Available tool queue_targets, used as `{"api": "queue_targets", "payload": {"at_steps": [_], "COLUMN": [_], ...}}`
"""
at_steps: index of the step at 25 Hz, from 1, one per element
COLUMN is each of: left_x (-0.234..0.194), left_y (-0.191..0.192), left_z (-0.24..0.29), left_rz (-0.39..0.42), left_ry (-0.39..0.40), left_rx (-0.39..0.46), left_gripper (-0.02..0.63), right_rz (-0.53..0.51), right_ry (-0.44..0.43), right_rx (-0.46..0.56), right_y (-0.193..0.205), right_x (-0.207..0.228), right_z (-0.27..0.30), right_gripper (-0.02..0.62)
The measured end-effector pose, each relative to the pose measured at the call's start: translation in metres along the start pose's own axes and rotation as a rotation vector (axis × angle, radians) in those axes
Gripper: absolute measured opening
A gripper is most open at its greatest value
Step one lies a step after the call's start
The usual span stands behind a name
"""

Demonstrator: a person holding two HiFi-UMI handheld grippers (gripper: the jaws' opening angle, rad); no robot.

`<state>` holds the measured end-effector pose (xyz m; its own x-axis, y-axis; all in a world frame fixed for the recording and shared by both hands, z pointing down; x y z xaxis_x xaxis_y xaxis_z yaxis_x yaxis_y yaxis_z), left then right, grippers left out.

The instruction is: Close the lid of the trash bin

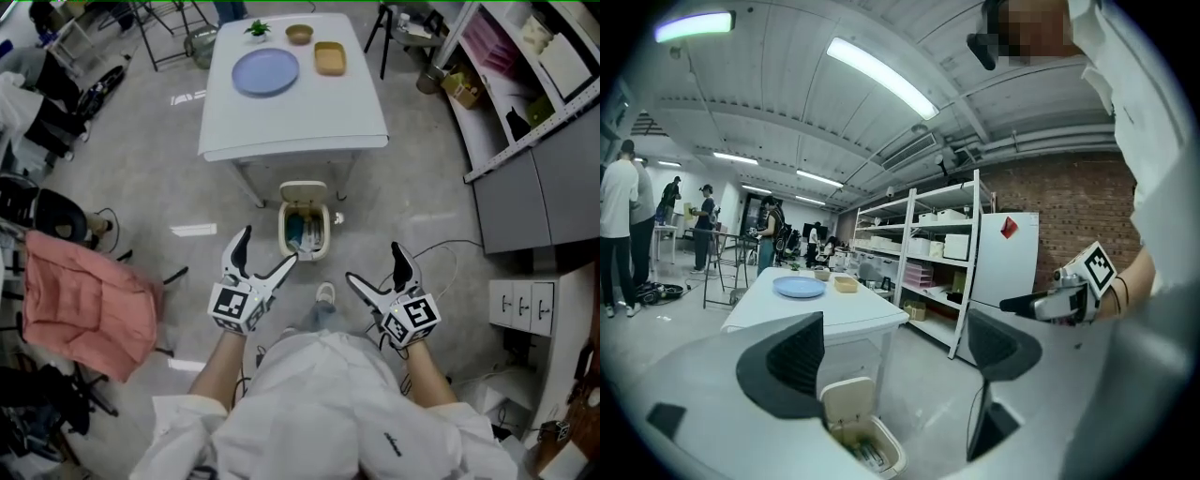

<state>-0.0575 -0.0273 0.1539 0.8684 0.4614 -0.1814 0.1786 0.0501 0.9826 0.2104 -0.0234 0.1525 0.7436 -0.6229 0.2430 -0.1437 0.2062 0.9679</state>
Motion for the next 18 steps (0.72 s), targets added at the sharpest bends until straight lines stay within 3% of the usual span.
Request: {"api": "queue_targets", "payload": {"at_steps": [12,18], "left_x": [-0.011,-0.030], "left_y": [0.061,0.097], "left_z": [0.076,0.101], "left_rz": [0.050,0.067], "left_ry": [-0.065,-0.070], "left_rx": [-0.086,-0.132], "left_gripper": [0.466,0.466], "right_rz": [-0.002,-0.031], "right_ry": [-0.128,-0.174], "right_rx": [-0.080,-0.143], "right_y": [0.035,0.068], "right_x": [0.097,0.112], "right_z": [0.064,0.103], "right_gripper": [0.549,0.548]}}
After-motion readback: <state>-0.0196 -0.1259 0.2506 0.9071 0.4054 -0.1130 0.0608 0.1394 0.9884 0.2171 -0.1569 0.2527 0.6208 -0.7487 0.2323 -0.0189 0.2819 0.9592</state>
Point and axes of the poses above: the fingertips, and each gripper's own axes: z forward along the fingers, x to its right, y out of its underside, the point moved 6 cm from there along -z, backward along the fingers, and after that the axes turned 14 degrees about x, right-handed, at the moved point
